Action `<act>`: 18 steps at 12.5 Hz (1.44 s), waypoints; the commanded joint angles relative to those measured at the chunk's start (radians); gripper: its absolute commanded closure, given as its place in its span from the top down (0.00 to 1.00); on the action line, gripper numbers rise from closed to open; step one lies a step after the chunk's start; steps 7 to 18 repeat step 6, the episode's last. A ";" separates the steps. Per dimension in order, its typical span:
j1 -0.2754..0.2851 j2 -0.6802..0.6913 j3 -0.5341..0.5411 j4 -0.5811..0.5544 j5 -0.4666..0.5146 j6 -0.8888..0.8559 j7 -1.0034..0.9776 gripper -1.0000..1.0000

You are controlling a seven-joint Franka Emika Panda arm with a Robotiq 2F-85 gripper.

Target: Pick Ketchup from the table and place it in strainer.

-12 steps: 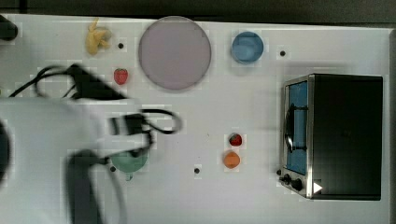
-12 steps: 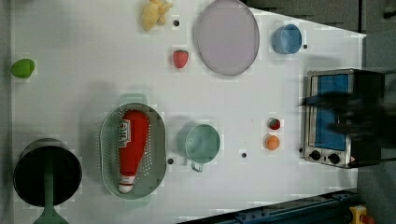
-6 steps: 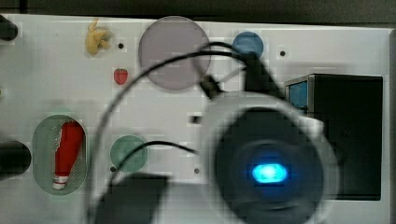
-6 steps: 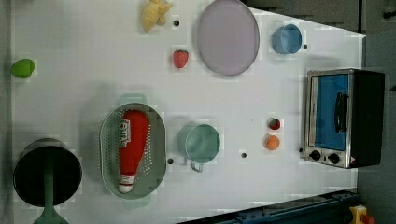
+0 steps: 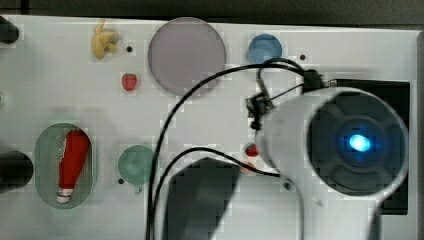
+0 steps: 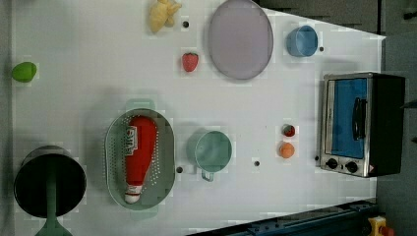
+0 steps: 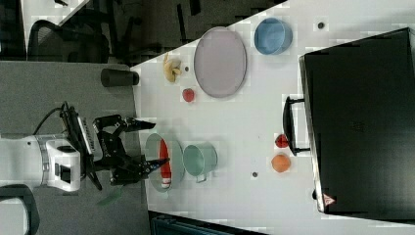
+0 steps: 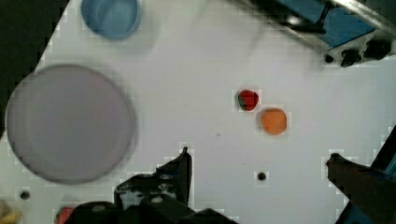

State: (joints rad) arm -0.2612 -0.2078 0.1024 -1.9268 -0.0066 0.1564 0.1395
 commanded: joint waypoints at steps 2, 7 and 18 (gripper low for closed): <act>0.053 -0.008 0.052 0.019 0.030 -0.065 -0.046 1.00; 0.054 -0.007 0.058 0.019 0.030 -0.055 -0.046 1.00; 0.054 -0.007 0.058 0.019 0.030 -0.055 -0.046 1.00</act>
